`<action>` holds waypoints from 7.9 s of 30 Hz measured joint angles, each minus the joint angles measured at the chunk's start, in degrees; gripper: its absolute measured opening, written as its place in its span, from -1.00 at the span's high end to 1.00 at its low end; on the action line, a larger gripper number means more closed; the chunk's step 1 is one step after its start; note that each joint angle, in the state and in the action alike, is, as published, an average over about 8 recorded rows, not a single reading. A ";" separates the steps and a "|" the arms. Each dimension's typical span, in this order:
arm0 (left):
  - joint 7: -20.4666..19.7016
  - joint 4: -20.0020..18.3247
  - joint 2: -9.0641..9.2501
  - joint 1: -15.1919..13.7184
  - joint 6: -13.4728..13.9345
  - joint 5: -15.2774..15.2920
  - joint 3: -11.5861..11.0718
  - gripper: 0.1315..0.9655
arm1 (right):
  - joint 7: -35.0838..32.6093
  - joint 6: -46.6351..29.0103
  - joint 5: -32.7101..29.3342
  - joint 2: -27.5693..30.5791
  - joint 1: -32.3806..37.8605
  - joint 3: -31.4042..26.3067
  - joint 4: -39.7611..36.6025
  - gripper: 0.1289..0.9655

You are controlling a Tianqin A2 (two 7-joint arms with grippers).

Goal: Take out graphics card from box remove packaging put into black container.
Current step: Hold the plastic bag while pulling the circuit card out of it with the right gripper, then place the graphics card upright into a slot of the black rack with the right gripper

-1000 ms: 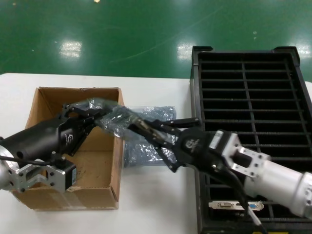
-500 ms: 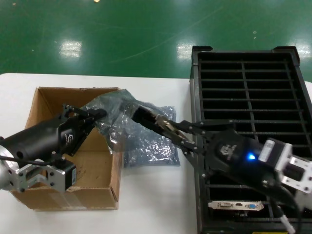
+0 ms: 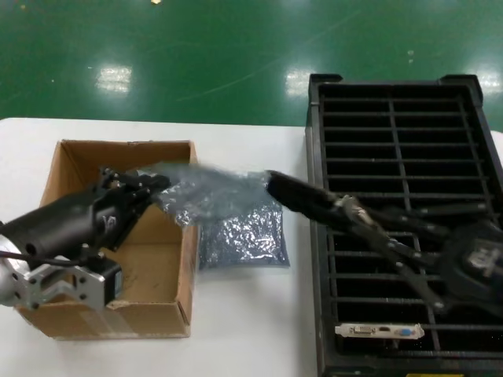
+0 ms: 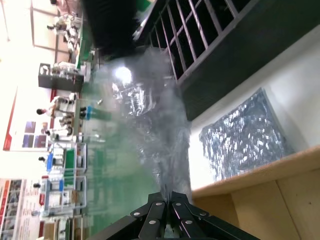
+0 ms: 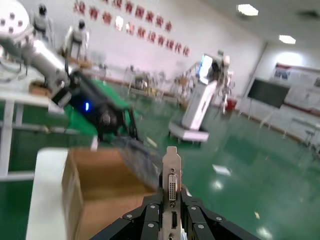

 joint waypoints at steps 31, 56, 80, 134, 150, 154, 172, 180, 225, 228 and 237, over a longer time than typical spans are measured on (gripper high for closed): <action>0.00 0.00 0.00 0.00 0.00 0.00 0.00 0.98 | -3.21 -3.72 4.56 5.17 -7.59 9.69 -1.11 0.86; 0.00 0.00 0.00 0.00 0.00 0.00 0.00 0.98 | 5.02 -20.58 2.17 14.10 13.06 -2.81 -3.69 0.86; 0.00 0.00 0.00 0.00 0.00 0.00 0.00 0.98 | 23.12 -41.40 -19.20 1.66 47.43 -23.74 -17.50 0.86; 0.00 0.00 0.01 0.00 0.01 0.00 -0.01 0.98 | 20.38 -43.47 -26.10 1.62 53.96 -31.35 -26.26 0.86; 0.00 0.00 0.01 0.00 0.01 0.00 -0.01 0.98 | 17.95 -43.45 -29.43 -0.61 55.66 -33.13 -30.15 0.86; 0.00 0.00 0.01 0.00 0.01 0.00 -0.01 0.98 | 17.71 -43.46 -29.65 -0.57 56.08 -33.56 -30.17 0.86; 0.00 0.00 0.01 0.00 0.01 0.00 -0.01 0.98 | 17.13 -43.48 -29.01 -1.52 61.34 -40.96 -30.65 0.86; 0.00 0.00 0.01 0.00 0.01 0.00 -0.01 0.98 | 19.45 -43.49 -30.05 -2.65 64.12 -45.09 -30.42 0.86; 0.00 0.00 0.01 0.00 0.01 0.00 -0.01 0.98 | 18.82 -43.40 -35.19 -9.04 65.21 -45.13 -35.12 0.62; 0.00 0.00 0.01 0.00 0.01 0.00 -0.01 0.98 | 18.15 -42.79 -34.94 -8.45 64.10 -43.04 -34.66 0.51; 0.00 0.00 0.01 0.00 0.01 0.00 -0.01 0.98 | 13.62 -29.79 -34.13 -3.28 52.38 -30.71 -27.49 0.11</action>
